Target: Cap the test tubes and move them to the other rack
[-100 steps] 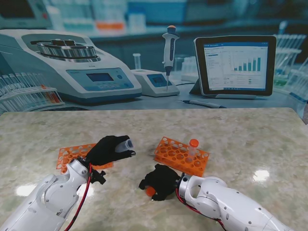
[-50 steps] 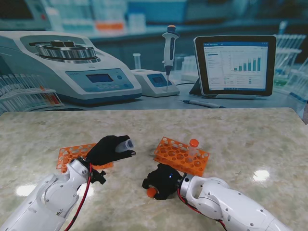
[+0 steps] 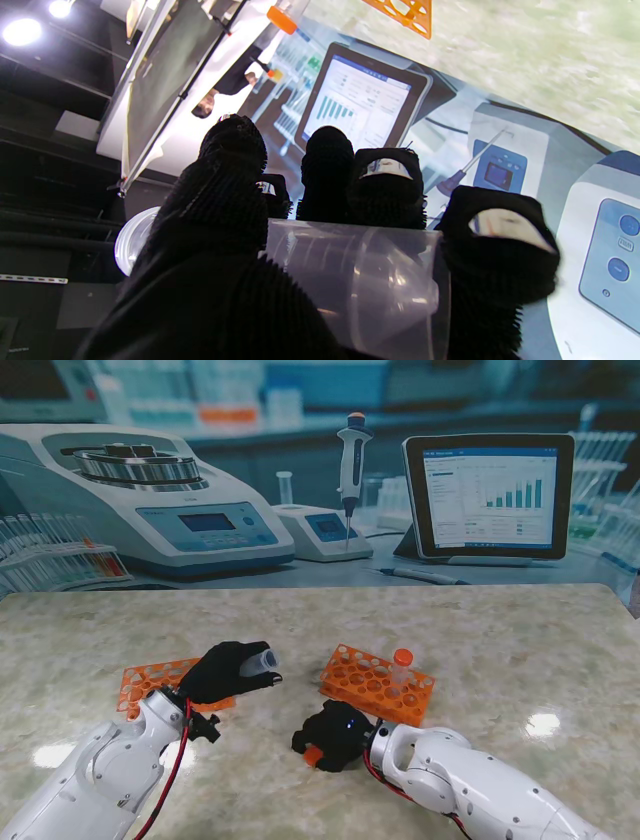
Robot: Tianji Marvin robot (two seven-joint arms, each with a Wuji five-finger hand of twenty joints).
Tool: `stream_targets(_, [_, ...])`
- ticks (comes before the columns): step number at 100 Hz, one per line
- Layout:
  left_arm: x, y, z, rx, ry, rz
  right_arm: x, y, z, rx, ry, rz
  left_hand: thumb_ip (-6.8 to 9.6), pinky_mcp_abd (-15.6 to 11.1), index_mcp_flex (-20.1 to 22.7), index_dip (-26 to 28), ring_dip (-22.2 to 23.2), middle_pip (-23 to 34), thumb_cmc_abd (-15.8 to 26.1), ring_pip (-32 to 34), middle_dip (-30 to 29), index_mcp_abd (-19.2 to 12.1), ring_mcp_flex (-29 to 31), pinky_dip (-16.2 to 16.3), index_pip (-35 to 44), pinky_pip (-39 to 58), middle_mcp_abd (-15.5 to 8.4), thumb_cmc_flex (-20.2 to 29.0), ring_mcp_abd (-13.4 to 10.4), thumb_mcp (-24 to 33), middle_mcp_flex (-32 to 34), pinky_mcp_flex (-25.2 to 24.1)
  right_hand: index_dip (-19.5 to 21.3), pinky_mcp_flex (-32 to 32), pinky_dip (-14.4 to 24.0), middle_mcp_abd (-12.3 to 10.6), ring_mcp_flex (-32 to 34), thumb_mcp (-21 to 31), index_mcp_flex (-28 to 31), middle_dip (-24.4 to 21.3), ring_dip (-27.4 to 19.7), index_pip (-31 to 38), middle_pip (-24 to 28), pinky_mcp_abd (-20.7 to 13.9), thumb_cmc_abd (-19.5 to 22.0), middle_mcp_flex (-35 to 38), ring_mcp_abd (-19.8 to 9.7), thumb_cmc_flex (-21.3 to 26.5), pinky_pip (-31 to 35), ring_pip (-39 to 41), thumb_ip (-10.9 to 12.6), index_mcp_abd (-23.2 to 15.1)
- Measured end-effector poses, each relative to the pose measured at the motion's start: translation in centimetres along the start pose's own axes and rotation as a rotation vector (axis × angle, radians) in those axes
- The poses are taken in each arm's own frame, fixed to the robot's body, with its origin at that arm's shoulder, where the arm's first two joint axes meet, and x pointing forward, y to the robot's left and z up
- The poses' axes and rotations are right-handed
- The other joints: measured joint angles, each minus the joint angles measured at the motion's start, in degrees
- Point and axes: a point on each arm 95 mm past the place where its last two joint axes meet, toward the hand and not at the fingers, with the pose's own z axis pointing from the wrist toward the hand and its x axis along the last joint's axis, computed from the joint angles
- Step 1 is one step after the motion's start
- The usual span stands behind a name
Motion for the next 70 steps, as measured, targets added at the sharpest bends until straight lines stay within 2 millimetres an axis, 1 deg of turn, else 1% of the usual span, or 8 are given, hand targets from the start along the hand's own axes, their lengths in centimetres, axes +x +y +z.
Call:
stream_targets(3, [0.00, 0.00, 0.00, 0.000, 0.000, 0.000, -0.02, 0.01, 0.07, -0.001, 0.001, 0.000, 0.00, 0.0, 0.0, 0.0, 0.0, 0.0, 0.0, 0.0, 0.0, 0.0, 0.0, 0.0, 0.0, 0.0, 0.0, 0.0, 0.0, 0.0, 0.0, 0.0, 0.0, 0.2, 0.0, 0.0, 0.0, 0.0, 0.1, 0.2, 0.5, 0.1, -0.1, 0.0, 0.0, 0.5, 0.0, 0.0, 0.0, 0.2, 0.0, 0.0])
stream_targets(7, [0.00, 0.00, 0.00, 0.000, 0.000, 0.000, -0.04, 0.01, 0.14, -0.003, 0.002, 0.001, 0.00, 0.0, 0.0, 0.0, 0.0, 0.0, 0.0, 0.0, 0.0, 0.0, 0.0, 0.0, 0.0, 0.0, 0.0, 0.0, 0.0, 0.0, 0.0, 0.0, -1.4, 0.7, 0.0, 0.0, 0.9, 0.2, 0.1, 1.1, 0.6, 1.3, -0.3, 0.0, -0.1, 1.0, -0.1, 0.0, 0.0, 1.3, -0.5, -0.1])
stream_targets(13, [0.00, 0.00, 0.00, 0.000, 0.000, 0.000, -0.05, 0.00, 0.23, -0.005, 0.003, 0.001, 0.00, 0.0, 0.0, 0.0, 0.0, 0.0, 0.0, 0.0, 0.0, 0.0, 0.0, 0.0, 0.0, 0.0, 0.0, 0.0, 0.0, 0.0, 0.0, 0.0, -2.0, 1.3, 0.0, -0.1, 1.9, 0.6, 0.1, 2.1, 0.7, 2.2, 0.7, 0.0, -0.1, 3.5, -0.2, 0.0, 0.1, 1.2, -1.0, -0.1])
stream_targets(28, [0.01, 0.02, 0.01, 0.000, 0.000, 0.000, -0.03, 0.00, 0.35, -0.006, 0.007, 0.000, 0.00, 0.0, 0.0, 0.0, 0.0, 0.0, 0.0, 0.0, 0.0, 0.0, 0.0, 0.0, 0.0, 0.0, 0.0, 0.0, 0.0, 0.0, 0.0, 0.0, -2.8, 2.3, 0.0, -0.2, 3.0, 1.2, 0.1, 2.6, 1.2, 2.9, 0.8, 0.0, -0.1, 5.4, -0.5, 0.5, 0.6, 1.2, -1.2, -0.1])
stream_targets(32, [0.02, 0.02, 0.02, 0.000, 0.000, 0.000, -0.02, 0.01, 0.37, -0.006, 0.008, -0.001, 0.00, 0.0, 0.0, 0.0, 0.0, 0.0, 0.0, 0.0, 0.0, 0.0, 0.0, 0.0, 0.0, 0.0, 0.0, 0.0, 0.0, 0.0, 0.0, 0.0, -3.7, 2.6, 0.0, -0.2, 3.0, 1.5, 0.1, 2.6, 1.3, 3.5, 0.7, -0.2, -0.2, 6.1, -0.5, 0.7, 0.6, 1.2, -1.8, -0.1])
stream_targets(45, [0.03, 0.04, 0.03, -0.001, 0.001, 0.000, 0.01, 0.03, 0.45, -0.006, 0.011, -0.003, 0.00, 0.0, 0.0, 0.0, 0.0, 0.0, 0.0, 0.0, 0.0, 0.0, 0.0, 0.0, 0.0, 0.0, 0.0, 0.0, 0.0, 0.0, 0.0, 0.0, -5.8, 3.6, 0.0, -0.4, 3.7, 2.8, 0.1, 3.2, 3.5, 5.1, 0.1, -0.7, -0.9, 7.4, -0.5, 0.8, 0.6, 1.5, -1.9, -0.1])
stream_targets(53, [0.03, 0.03, 0.04, -0.001, 0.001, 0.000, 0.03, 0.01, 0.52, -0.008, 0.014, -0.001, 0.00, 0.0, 0.0, 0.0, 0.0, 0.0, 0.0, 0.0, 0.0, 0.0, 0.0, 0.0, 0.0, 0.0, 0.0, 0.0, 0.0, 0.0, 0.0, 0.0, -6.5, 4.4, 0.0, -0.7, 5.1, 3.7, 0.1, 3.6, 3.6, 5.7, 0.1, -0.7, -1.3, 8.3, -0.5, 0.9, 0.6, 1.6, -1.9, -0.1])
stream_targets(70, [0.05, 0.03, 0.08, -0.001, 0.002, 0.001, 0.00, 0.00, 0.62, -0.011, 0.020, 0.004, 0.00, 0.0, 0.0, 0.0, 0.0, 0.0, 0.0, 0.0, 0.0, 0.0, 0.0, 0.0, 0.0, 0.0, 0.0, 0.0, 0.0, 0.0, 0.0, 0.0, -7.4, 5.7, 0.0, -0.8, 6.1, 4.6, 0.1, 3.7, 4.2, 6.0, -0.1, -0.8, -1.6, 9.5, -0.6, 1.5, 0.6, 1.5, -2.6, -1.4])
